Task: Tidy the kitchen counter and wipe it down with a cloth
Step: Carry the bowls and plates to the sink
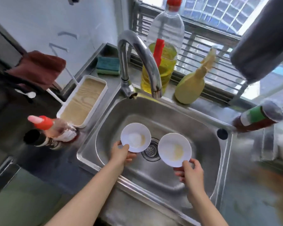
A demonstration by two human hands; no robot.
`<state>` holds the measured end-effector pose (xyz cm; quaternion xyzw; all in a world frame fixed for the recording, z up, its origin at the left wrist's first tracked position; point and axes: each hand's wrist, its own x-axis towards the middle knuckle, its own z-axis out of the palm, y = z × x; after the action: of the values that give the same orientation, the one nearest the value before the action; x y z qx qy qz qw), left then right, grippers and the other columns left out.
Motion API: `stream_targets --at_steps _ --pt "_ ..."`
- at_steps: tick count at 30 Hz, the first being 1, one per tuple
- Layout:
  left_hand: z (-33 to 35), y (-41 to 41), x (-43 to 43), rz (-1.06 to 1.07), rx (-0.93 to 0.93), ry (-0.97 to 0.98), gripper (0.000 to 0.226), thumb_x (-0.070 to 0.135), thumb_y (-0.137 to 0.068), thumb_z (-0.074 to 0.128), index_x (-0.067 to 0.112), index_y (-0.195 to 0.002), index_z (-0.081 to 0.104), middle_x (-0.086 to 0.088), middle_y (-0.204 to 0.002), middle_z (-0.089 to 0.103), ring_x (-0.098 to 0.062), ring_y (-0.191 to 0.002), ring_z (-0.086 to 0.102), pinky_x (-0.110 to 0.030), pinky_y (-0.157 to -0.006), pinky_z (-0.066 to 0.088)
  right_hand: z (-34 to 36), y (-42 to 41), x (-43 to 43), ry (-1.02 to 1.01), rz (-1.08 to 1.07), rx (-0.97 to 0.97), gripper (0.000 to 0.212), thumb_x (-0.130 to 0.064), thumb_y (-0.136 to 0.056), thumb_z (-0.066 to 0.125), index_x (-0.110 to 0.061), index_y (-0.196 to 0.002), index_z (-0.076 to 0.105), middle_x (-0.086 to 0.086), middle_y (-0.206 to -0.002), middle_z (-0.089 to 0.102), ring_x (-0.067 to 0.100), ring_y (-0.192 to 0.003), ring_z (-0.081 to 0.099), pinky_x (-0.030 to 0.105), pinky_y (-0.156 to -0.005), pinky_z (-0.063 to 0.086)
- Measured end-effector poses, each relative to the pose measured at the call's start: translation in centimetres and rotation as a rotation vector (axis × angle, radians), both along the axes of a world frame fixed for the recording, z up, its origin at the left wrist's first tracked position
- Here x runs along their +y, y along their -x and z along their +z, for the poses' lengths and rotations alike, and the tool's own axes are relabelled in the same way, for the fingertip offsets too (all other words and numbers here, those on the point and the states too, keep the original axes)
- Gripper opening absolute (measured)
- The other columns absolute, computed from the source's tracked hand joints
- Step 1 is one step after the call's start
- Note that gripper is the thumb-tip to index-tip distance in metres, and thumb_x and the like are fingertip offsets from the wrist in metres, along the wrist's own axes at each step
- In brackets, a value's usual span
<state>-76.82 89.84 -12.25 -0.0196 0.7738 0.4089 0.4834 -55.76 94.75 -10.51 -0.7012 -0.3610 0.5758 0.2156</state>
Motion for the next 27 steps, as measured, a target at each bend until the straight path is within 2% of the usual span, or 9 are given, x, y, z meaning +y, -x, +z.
stream_targets --at_steps 7,12,15,17,19,21,23,25,27 --pt "-7.9 1.6 3.9 0.042 -0.032 0.069 0.038 0.000 -0.093 0.036 0.006 -0.130 0.036 -0.022 -0.096 0.054 -0.002 -0.022 0.043 -0.008 -0.026 0.026 -6.9 3.5 5.0 0.035 0.064 0.007 0.022 -0.005 -0.091 0.044 -0.003 -0.113 0.047 0.010 -0.062 0.059 0.008 -0.033 0.049 0.019 -0.036 0.034" --pt "-9.7 2.7 4.2 0.026 -0.064 0.091 0.039 0.001 -0.094 0.032 0.008 -0.132 0.034 -0.019 -0.083 0.059 -0.003 -0.025 0.046 -0.008 -0.029 0.030 -8.3 4.6 6.0 0.070 0.045 0.033 0.027 -0.004 -0.090 0.044 -0.006 -0.117 0.045 0.013 -0.063 0.060 0.007 -0.031 0.048 0.017 -0.032 0.032" --pt "-9.0 3.1 4.2 0.032 -0.128 0.125 0.037 0.015 -0.097 0.040 0.010 -0.133 0.031 -0.008 -0.069 0.067 -0.004 -0.035 0.057 -0.019 -0.045 0.044 -8.1 5.0 6.2 0.061 0.068 0.023 0.025 -0.004 -0.088 0.045 -0.008 -0.113 0.047 0.013 -0.062 0.060 0.008 -0.032 0.048 0.018 -0.032 0.033" --pt "-7.7 3.4 3.7 -0.007 -0.133 0.156 0.052 0.028 -0.095 0.049 0.009 -0.137 0.025 -0.013 -0.099 0.068 -0.011 -0.047 0.063 -0.021 -0.051 0.046 -7.6 5.4 6.3 0.038 0.115 0.009 0.023 -0.006 -0.088 0.046 -0.011 -0.110 0.048 0.013 -0.063 0.062 0.010 -0.035 0.050 0.018 -0.033 0.033" --pt "-5.6 3.3 2.4 -0.211 0.066 0.160 0.057 0.031 -0.091 0.055 0.010 -0.138 0.029 -0.016 -0.118 0.060 -0.019 -0.067 0.062 -0.023 -0.058 0.050 -7.2 6.1 6.3 0.021 0.160 0.007 0.021 -0.007 -0.088 0.046 -0.014 -0.108 0.049 0.013 -0.064 0.063 0.015 -0.040 0.053 0.018 -0.037 0.036" --pt "-3.0 2.7 -0.3 -0.530 0.539 0.143 0.047 0.032 -0.090 0.056 0.014 -0.131 0.043 -0.012 -0.121 0.059 -0.023 -0.092 0.059 -0.031 -0.083 0.046 -6.9 7.2 6.2 0.016 0.189 0.021 0.021 -0.006 -0.088 0.046 -0.014 -0.108 0.049 0.013 -0.062 0.063 0.017 -0.043 0.054 0.021 -0.042 0.039" --pt "-0.8 1.7 -3.7 -0.731 1.011 0.158 0.050 0.045 -0.086 0.049 0.020 -0.129 0.049 -0.011 -0.133 0.050 -0.027 -0.120 0.047 -0.041 -0.102 0.031 -6.7 8.6 6.0 0.033 0.222 0.035 0.022 -0.006 -0.088 0.045 -0.013 -0.108 0.050 0.013 -0.061 0.062 0.018 -0.044 0.054 0.021 -0.042 0.040" --pt "0.0 1.1 -6.5 -0.714 1.179 0.227 0.066 0.058 -0.081 0.042 0.021 -0.135 0.042 -0.015 -0.146 0.035 -0.031 -0.136 0.026 -0.043 -0.111 0.011 -7.0 10.1 5.9 0.054 0.249 0.049 0.021 -0.007 -0.089 0.045 -0.014 -0.109 0.049 0.014 -0.062 0.061 0.016 -0.042 0.052 0.020 -0.040 0.040" --pt "-0.7 1.0 -8.5 -0.602 1.198 0.295 0.067 0.056 -0.082 0.037 0.017 -0.136 0.043 -0.015 -0.150 0.029 -0.032 -0.139 0.021 -0.048 -0.111 0.009 -7.6 11.5 5.9 0.063 0.289 0.039 0.020 -0.009 -0.088 0.045 -0.014 -0.108 0.049 0.014 -0.063 0.062 0.020 -0.046 0.052 0.025 -0.046 0.042"
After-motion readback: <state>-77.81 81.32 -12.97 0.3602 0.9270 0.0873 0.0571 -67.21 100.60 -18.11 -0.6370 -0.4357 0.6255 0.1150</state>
